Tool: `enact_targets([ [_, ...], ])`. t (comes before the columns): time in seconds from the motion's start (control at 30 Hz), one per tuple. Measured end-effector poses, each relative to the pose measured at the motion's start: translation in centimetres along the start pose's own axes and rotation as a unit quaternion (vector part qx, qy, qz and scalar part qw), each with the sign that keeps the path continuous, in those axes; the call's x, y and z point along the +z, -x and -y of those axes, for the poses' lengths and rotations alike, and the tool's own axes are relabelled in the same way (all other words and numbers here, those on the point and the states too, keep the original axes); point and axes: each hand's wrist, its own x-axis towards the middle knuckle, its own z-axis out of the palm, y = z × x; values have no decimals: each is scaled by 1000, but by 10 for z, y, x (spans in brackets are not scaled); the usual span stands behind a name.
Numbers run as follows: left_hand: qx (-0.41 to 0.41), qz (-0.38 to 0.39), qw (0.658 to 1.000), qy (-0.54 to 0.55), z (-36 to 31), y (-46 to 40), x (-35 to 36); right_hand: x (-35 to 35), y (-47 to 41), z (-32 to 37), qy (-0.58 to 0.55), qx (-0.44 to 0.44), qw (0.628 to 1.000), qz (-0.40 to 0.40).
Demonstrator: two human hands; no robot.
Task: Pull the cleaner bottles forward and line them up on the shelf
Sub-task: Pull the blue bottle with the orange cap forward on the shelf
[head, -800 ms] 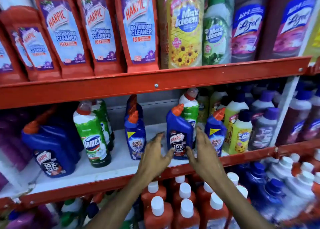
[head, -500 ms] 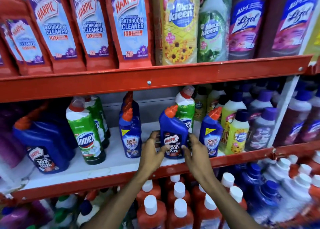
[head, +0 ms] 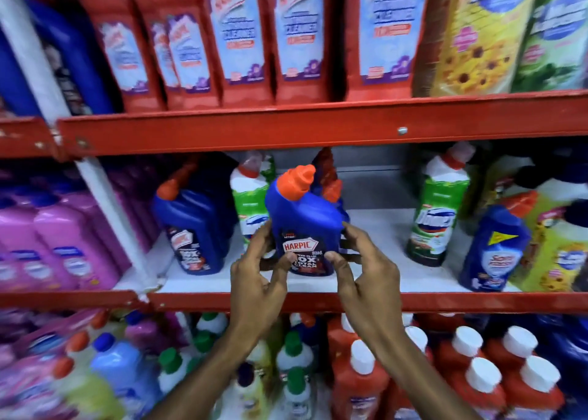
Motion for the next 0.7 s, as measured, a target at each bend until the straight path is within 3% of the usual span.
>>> enact_targets([
  [0.27,-18,-63,994,-91,50,-10,-113,120,10,50,-58,-3,996,66],
  [0.47,-58,-31,992,-105,86,-17,-159,184,14,63,-22,13,994,108],
  [0.7,-86,-1,985,-146,103,-25,-163,213,11,63,29,45,990,128],
])
